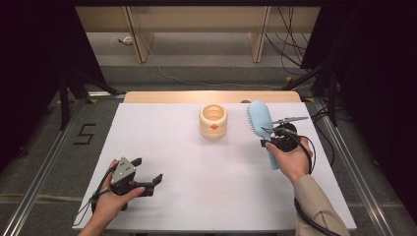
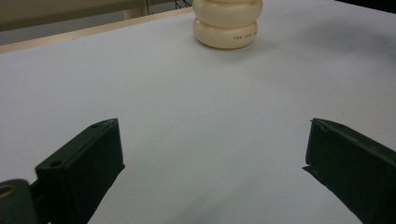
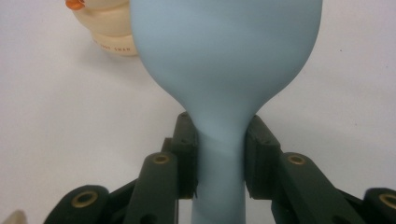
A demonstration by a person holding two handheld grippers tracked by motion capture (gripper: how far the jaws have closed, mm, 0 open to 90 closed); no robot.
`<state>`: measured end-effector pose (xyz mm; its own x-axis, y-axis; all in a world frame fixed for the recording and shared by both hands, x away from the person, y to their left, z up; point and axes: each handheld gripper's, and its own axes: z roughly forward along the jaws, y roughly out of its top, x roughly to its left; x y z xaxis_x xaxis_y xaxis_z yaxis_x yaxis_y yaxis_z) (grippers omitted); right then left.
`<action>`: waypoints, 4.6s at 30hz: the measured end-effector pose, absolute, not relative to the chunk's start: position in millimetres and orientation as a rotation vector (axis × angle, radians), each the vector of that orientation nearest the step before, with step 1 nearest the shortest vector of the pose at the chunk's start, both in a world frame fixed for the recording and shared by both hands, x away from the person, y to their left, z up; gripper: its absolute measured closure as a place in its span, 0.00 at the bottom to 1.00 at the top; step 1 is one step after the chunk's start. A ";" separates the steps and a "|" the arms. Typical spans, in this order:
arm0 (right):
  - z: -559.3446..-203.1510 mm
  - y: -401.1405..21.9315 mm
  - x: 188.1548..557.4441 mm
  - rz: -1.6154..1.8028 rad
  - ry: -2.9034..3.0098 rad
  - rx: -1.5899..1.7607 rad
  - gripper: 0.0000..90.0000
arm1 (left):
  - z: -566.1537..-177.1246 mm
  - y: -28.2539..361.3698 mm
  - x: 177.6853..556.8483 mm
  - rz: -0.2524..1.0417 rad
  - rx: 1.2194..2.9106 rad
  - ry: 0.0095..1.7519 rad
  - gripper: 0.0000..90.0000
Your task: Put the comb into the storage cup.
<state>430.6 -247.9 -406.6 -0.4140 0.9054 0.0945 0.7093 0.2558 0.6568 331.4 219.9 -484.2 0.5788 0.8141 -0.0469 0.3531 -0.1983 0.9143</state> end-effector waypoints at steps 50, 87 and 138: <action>-403.5 -215.1 412.9 1.106 2.156 1.357 0.78 | -483.3 218.2 331.0 0.556 1.784 0.958 0.04; -401.0 -182.6 401.6 1.177 2.186 1.274 0.78 | -474.9 187.8 328.4 0.493 1.806 0.898 0.05; -407.7 -141.8 387.8 1.216 2.245 1.187 0.78 | -462.6 73.4 342.1 0.256 1.846 0.727 0.09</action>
<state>387.8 -141.8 -407.7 -0.6012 0.7929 0.0992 0.5161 0.2905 0.8058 342.1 73.4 -462.6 0.7896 0.5915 -0.1633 0.3591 -0.2296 0.9046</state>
